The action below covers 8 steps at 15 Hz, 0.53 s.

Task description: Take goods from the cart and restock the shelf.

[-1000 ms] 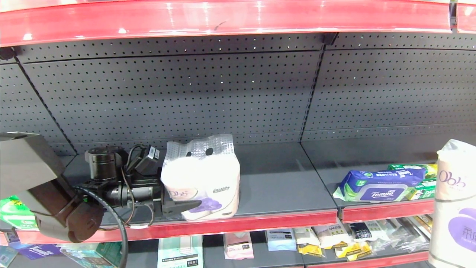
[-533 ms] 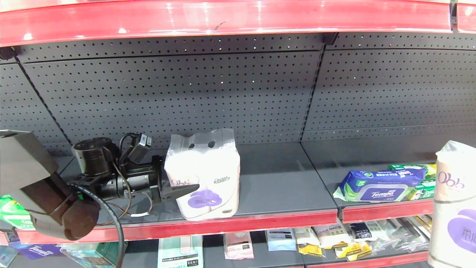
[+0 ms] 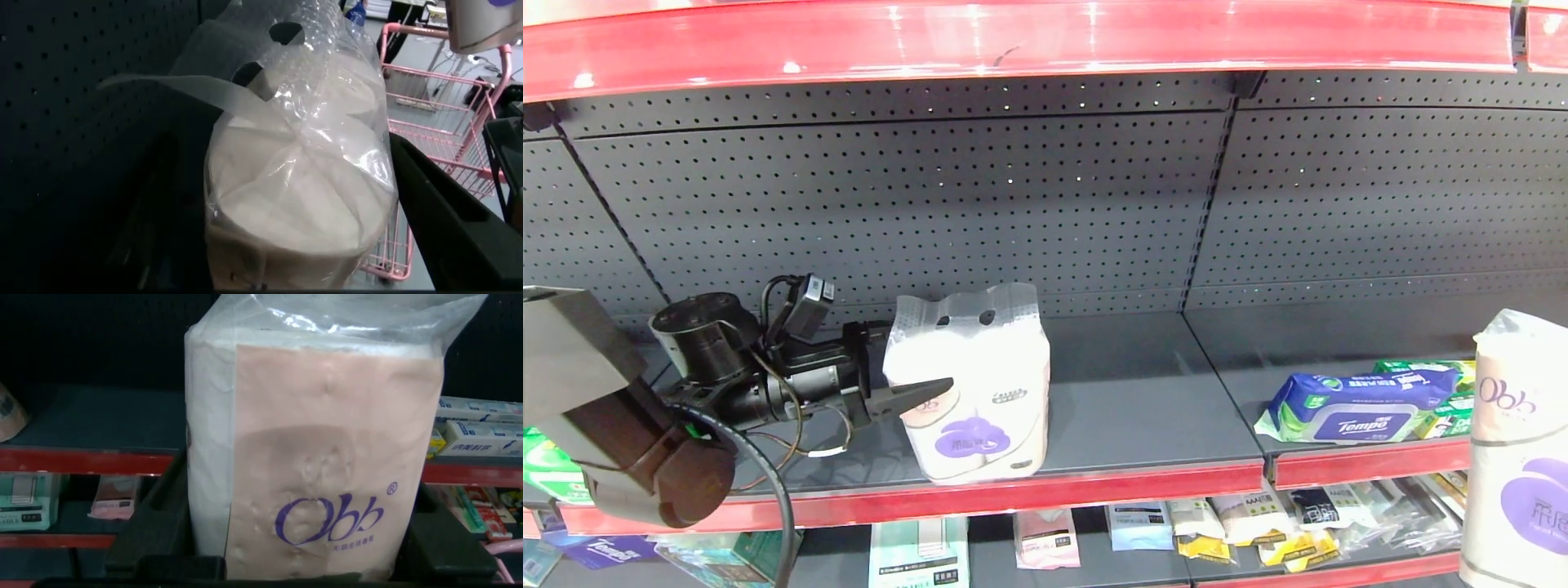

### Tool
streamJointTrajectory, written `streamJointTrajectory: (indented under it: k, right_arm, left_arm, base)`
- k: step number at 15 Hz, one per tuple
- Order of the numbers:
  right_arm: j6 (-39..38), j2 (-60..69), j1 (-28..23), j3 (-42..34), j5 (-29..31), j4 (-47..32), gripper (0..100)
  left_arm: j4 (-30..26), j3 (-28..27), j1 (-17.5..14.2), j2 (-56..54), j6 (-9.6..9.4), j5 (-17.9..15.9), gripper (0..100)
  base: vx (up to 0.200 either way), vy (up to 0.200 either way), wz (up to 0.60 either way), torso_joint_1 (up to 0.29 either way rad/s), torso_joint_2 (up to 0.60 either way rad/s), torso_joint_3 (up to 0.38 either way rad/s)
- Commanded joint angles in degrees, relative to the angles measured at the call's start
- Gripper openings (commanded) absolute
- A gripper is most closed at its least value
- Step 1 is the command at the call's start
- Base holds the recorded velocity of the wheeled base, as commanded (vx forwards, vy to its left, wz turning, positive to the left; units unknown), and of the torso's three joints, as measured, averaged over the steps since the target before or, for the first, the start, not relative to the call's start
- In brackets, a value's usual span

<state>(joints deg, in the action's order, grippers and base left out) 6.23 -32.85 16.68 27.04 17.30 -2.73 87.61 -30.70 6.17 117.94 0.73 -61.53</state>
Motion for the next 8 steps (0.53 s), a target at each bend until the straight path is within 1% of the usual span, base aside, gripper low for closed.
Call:
streamJointTrajectory:
  k: [1,2,3,6,8]
  right_arm:
    - [0.01,-0.11,0.02,0.03,0.02,0.01,0]
    - [0.01,-0.11,0.02,-0.06,0.02,0.01,0]
    - [0.01,-0.19,0.02,-0.06,0.02,0.01,0]
    - [0.01,-0.46,0.02,-0.14,0.02,0.01,0]
    - [0.01,-0.54,0.02,-0.14,0.02,0.01,0]
  left_arm:
    - [0.45,0.11,-0.02,-0.35,0.41,0.97,100]
    - [0.36,0.11,-0.02,-0.79,0.59,1.32,100]
    - [0.36,0.37,-0.10,-1.75,1.91,1.85,100]
    - [0.36,0.20,-0.10,-3.25,4.45,3.43,100]
    - [0.36,0.29,-0.19,-3.60,4.63,3.52,100]
  base:
    - [0.000,0.000,0.00,0.000,0.00,0.000]
    - [0.000,0.000,0.00,0.000,0.00,0.000]
    - [0.000,0.000,0.00,0.000,0.00,0.000]
    - [0.000,0.000,0.00,0.000,0.00,0.000]
    - [0.000,0.000,0.00,0.000,0.00,0.000]
